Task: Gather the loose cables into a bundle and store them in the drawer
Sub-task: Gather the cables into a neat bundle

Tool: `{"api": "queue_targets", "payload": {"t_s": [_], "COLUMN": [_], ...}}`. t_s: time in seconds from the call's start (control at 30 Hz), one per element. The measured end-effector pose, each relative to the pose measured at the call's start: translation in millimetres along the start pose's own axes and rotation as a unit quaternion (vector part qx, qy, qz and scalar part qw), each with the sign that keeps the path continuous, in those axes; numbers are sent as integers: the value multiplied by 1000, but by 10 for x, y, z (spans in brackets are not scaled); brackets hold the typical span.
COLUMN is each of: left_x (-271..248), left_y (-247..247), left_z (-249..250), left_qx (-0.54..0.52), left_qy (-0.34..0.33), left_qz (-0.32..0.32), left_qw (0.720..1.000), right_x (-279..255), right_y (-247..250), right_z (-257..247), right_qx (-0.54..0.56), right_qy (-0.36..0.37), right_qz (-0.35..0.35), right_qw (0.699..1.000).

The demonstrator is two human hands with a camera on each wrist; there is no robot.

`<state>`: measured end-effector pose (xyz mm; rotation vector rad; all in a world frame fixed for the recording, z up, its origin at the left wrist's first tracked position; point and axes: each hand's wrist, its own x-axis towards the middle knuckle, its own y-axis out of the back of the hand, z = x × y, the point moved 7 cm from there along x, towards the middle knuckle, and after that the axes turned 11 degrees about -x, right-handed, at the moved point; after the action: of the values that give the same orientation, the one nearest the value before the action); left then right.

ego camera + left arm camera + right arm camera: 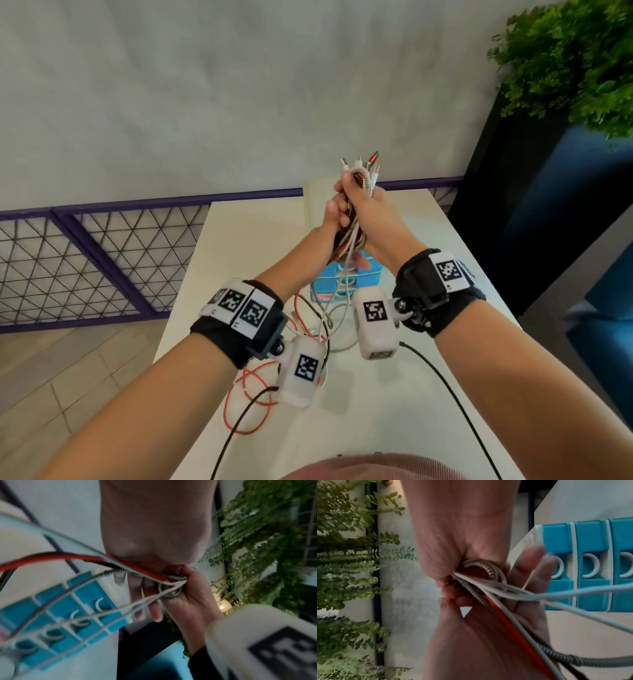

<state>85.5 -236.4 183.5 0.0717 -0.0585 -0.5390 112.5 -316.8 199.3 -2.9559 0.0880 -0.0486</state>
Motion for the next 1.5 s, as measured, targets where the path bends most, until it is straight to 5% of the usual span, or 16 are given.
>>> {"api": "queue_targets", "payload": {"t_s": [0.33, 0.57, 0.67, 0.73, 0.83, 0.97, 1.07, 1.17, 1.3, 1.4, 1.5], "left_x": [-142, -270, -271, -261, -285, -423, -481, -451, -314, -242, -194], "left_y": [-275, -279, -209, -183, -199, -266, -206, -121, 81, 120, 117], "left_z": [-333, -219, -208, -234, -333, -465, -541, -588, -457, -316, -304], "left_qx": [20, -45, 12, 10, -96, -239, -264, -177, 123, 355, 468], "left_qy": [135, -7, -57, -55, 37, 142, 158, 164, 92, 25, -2], "left_qz": [31, 93, 97, 83, 17, -119, -144, -128, -86, -99, -113], "left_qw": [990, 995, 994, 995, 995, 953, 941, 962, 984, 929, 876], "right_x": [-1, -60, -49, -35, 2, 72, 85, 89, 107, 57, -15], "right_y": [125, 76, 137, 202, 312, 475, 526, 558, 494, 429, 349], "right_z": [133, 92, 101, 122, 151, 168, 125, 101, 91, 95, 176], "right_qx": [78, 187, 202, 212, 238, 281, 275, 205, 12, -117, -181], "right_qy": [16, -28, -28, -24, -15, -10, -8, -13, -37, -44, -71], "right_qz": [92, 60, 70, 84, 106, 126, 121, 109, 30, -23, -77], "right_qw": [993, 980, 976, 973, 965, 951, 954, 973, 999, 992, 978]}}
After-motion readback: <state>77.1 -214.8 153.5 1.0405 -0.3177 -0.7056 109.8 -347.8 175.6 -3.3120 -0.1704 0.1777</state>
